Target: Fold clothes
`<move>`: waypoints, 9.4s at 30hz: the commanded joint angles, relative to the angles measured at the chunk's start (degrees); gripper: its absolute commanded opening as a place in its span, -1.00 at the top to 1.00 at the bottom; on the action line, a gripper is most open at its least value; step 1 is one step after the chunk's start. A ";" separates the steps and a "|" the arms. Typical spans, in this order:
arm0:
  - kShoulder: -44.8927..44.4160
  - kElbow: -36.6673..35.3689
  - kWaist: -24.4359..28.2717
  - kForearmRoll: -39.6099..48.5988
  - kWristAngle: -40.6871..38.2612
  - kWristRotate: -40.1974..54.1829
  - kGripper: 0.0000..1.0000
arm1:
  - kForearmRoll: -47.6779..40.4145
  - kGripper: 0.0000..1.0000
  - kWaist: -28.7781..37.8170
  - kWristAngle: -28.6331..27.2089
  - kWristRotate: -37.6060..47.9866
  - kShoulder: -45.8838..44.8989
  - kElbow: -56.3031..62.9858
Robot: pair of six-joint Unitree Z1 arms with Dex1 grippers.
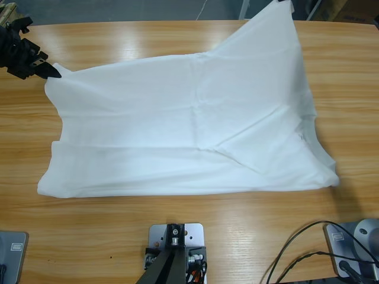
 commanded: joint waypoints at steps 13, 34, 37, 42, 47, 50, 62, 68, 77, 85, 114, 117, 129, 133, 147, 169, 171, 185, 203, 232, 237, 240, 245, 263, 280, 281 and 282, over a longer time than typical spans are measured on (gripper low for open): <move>-2.07 4.09 0.13 0.59 -0.61 0.59 1.00 | 12.52 1.00 1.52 0.18 -5.98 -0.41 16.04; -3.21 6.90 -1.13 0.01 -0.62 0.76 1.00 | 8.59 1.00 1.52 -4.46 -7.48 -12.74 35.96; -3.35 7.27 -1.59 0.06 -0.62 0.48 1.00 | 8.13 1.00 1.52 -4.50 -7.48 -13.74 37.61; -3.74 8.45 -2.42 0.09 -0.62 -0.03 1.00 | 8.04 1.00 1.52 -4.55 -7.48 -14.46 39.48; -4.28 9.99 -3.59 0.02 -0.62 -1.21 1.00 | 7.39 1.00 1.52 -4.64 -7.48 -14.90 41.87; -5.01 11.49 -4.00 -0.10 -0.55 -2.14 1.00 | 6.51 1.00 1.52 -4.85 -7.48 -15.39 44.33; -5.37 16.66 -4.05 -1.58 0.52 -2.31 1.00 | 1.80 1.00 1.52 -5.74 -6.81 -19.94 55.77; -4.21 16.57 -4.05 -1.58 0.34 -2.31 1.00 | 1.22 1.00 1.52 -6.11 -6.18 -20.17 58.46; -0.43 16.39 -4.05 -1.40 -0.20 -2.49 1.00 | -0.77 1.00 1.52 -6.57 -5.54 -18.71 61.87; 1.02 15.95 -4.05 -1.36 -0.54 -2.47 1.00 | -1.98 1.00 1.52 -6.57 -5.54 -15.27 62.15; 1.60 15.69 -4.05 -1.31 -0.54 -2.40 -0.76 | -3.91 -1.00 1.52 -9.19 -3.15 -12.26 68.22; 1.36 15.69 -4.05 -1.22 -0.54 -2.49 -0.76 | -4.16 -1.00 1.52 -9.70 -3.08 -13.16 68.92; 2.31 15.58 -4.05 -5.74 -0.36 -2.05 -0.76 | -6.04 -1.00 2.93 -10.53 -2.38 -17.64 70.20; 3.27 15.46 -4.05 -7.39 -0.75 -1.95 -0.76 | -6.02 -1.00 2.93 -10.68 -2.38 -17.69 70.45; 6.91 14.99 -4.05 -8.71 -1.68 -1.42 -0.75 | -6.02 -1.00 2.93 -11.67 -2.38 -16.58 69.71; 1.39 17.01 -5.28 -8.87 -2.38 -0.13 1.00 | -6.02 -0.96 2.93 -12.02 -2.36 -17.08 70.03; -0.17 17.48 -5.28 -8.64 -2.38 -0.12 1.00 | -5.93 -0.96 2.93 -12.23 -2.29 -17.38 70.03; -10.51 20.24 -6.70 -3.09 -3.61 -3.63 1.00 | -4.25 -0.96 2.93 -12.72 -1.76 -20.84 69.94; -9.45 21.58 -8.88 1.98 -5.35 -9.59 -0.54 | -3.12 -0.96 2.93 -12.63 -1.68 -22.37 70.12; -4.90 18.92 2.56 -4.81 -14.11 -8.01 -0.94 | -8.18 -0.99 2.93 -11.67 -2.03 -32.16 74.70; -4.48 23.11 4.12 -8.85 -15.13 -7.94 -0.92 | -9.20 -0.99 2.93 -11.67 -1.76 -33.51 76.04; -4.86 24.30 4.12 -8.89 -12.74 -8.15 -0.90 | -9.22 -0.99 2.93 -11.67 -1.62 -32.84 76.00; -4.37 24.20 4.86 -8.87 -8.75 -8.43 -0.90 | -9.19 -0.98 2.93 -11.76 -1.50 -32.40 76.09; 1.67 24.02 4.60 -10.31 -8.80 -8.47 -0.90 | -9.19 -0.98 2.93 -11.84 -1.41 -32.00 76.16; 4.08 24.36 1.24 -14.32 -10.47 -10.68 -0.90 | -9.19 -0.98 2.93 -12.02 -1.41 -31.12 75.83; 4.33 24.39 1.07 -14.43 -10.47 -10.75 -0.90 | -9.19 -0.98 2.93 -12.02 -1.41 -31.05 75.83; 4.57 24.39 0.87 -14.57 -10.47 -10.87 -0.90 | -9.19 -0.98 2.93 -12.02 -1.41 -30.98 75.83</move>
